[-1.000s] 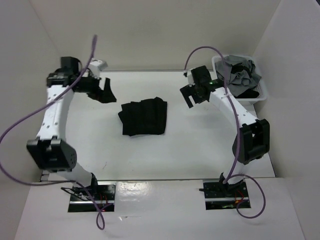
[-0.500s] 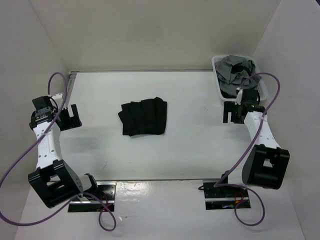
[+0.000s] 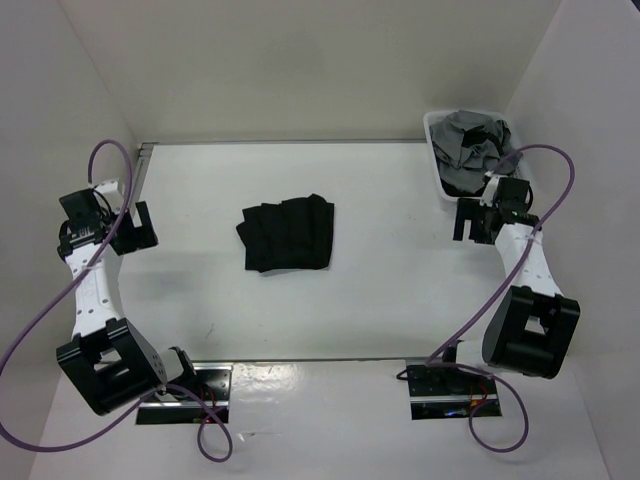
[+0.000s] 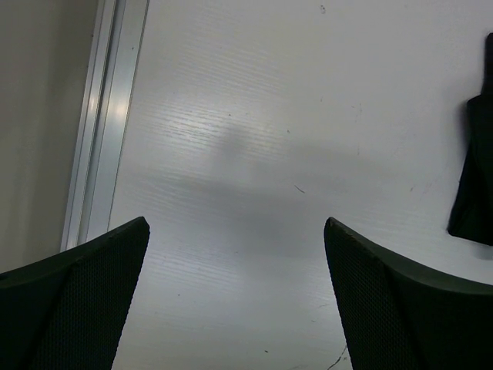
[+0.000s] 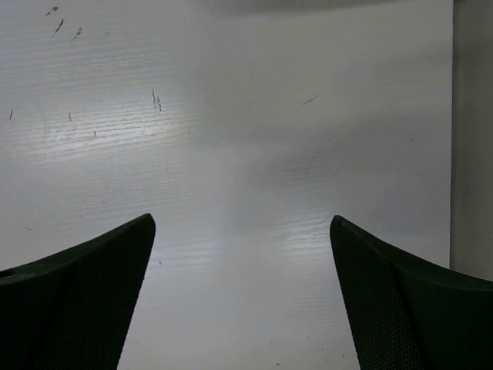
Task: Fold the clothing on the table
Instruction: Fold the skirt
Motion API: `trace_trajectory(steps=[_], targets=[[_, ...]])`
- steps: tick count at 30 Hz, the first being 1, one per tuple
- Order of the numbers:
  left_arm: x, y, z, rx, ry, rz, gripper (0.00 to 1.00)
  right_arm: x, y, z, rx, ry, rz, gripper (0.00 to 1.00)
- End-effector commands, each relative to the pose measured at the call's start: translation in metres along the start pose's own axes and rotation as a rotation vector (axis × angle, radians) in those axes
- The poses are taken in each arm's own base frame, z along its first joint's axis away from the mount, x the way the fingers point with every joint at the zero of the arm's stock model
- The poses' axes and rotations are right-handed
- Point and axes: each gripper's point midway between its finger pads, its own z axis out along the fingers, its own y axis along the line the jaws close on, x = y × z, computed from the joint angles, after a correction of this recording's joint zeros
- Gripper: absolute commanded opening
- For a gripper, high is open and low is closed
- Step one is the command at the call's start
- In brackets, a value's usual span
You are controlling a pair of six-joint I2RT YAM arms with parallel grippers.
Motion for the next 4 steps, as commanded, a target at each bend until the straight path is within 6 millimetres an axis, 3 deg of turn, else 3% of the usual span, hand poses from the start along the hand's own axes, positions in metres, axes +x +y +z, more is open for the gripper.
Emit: trace_trajectory(steps=[1, 4], targets=[[-0.0043, -0.0050, 0.0026, 0.035, -0.022, -0.016, 1.00, -0.0193, 0.0024, -0.0068, -0.019, -0.081, -0.032, 0.98], [-0.0045, -0.0066, 0.0026, 0.044, -0.024, -0.016, 1.00, -0.0190, 0.0002, -0.0069, -0.007, -0.079, -0.032, 0.98]])
